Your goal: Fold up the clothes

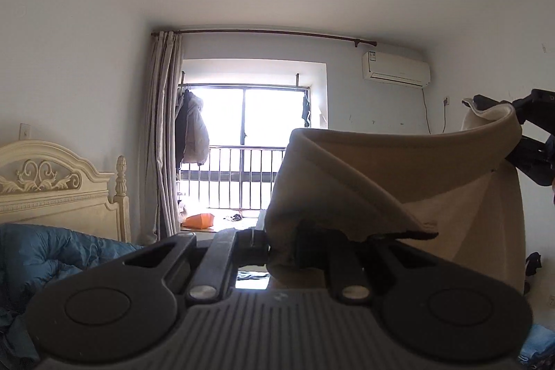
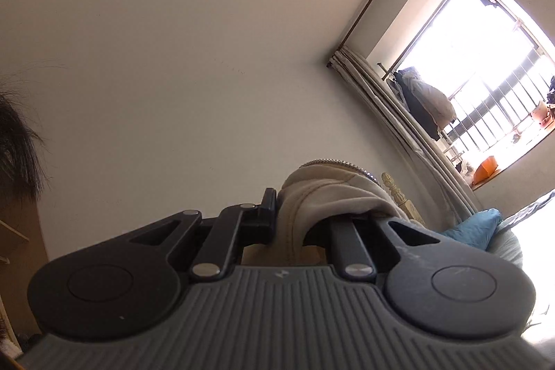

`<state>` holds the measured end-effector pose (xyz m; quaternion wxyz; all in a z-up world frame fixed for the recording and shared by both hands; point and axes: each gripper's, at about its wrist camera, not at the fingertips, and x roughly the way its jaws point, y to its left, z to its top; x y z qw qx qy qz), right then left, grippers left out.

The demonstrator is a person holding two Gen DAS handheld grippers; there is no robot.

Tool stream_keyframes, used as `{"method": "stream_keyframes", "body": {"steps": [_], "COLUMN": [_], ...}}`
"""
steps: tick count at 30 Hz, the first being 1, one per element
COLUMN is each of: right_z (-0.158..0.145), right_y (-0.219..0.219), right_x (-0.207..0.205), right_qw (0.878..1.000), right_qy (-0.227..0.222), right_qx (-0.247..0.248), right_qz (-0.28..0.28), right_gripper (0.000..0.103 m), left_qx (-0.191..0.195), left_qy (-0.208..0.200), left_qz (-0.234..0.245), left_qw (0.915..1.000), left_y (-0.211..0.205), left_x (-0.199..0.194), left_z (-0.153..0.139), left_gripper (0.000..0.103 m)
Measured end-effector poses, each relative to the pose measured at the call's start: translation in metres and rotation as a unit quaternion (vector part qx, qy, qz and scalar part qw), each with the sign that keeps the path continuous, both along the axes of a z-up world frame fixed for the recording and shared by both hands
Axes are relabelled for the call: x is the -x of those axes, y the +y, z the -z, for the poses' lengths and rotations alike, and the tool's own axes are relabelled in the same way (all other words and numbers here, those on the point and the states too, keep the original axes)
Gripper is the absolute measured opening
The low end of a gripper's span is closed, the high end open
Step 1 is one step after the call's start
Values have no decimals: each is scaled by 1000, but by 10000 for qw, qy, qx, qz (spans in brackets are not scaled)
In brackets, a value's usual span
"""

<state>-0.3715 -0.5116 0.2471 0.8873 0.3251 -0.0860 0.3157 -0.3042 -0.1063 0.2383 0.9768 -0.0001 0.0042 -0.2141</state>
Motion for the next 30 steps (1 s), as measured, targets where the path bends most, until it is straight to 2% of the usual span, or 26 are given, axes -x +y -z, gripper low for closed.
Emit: {"method": "stream_keyframes", "body": {"steps": [6,10,12,16,20,26,30], "right_z": [27,47,61,100,154,242,297], "right_y": [-11,-22,-27,-40,-45,-47,-57], "right_x": [19,13,2,-34,-84,-181,-243], "right_qw": [9995,9985,9970,9900,9725,9381,9176], "right_qy": [297,505,669,1214,1963,2892,3289], "right_qx": [-19,-21,-25,-305,-456,-383,-496], "right_qz": [51,188,401,655,1168,1868,2176], "right_gripper": [9,9,9,9,9,10,10], "left_qx": [-47,-243,-209,-114,-127,-319,-569], "left_qy": [447,841,1112,1650,2151,2458,2468], "left_qz": [-35,34,74,192,407,730,877], "left_qw": [9990,9962,9936,9860,9757,9660,9634], "left_y": [-15,-34,-43,-56,-64,-84,-107], "left_x": [15,-7,-29,-83,-153,-271,-349], "left_z": [20,43,62,103,165,271,333], "left_gripper": [13,14,13,14,13,14,14]}}
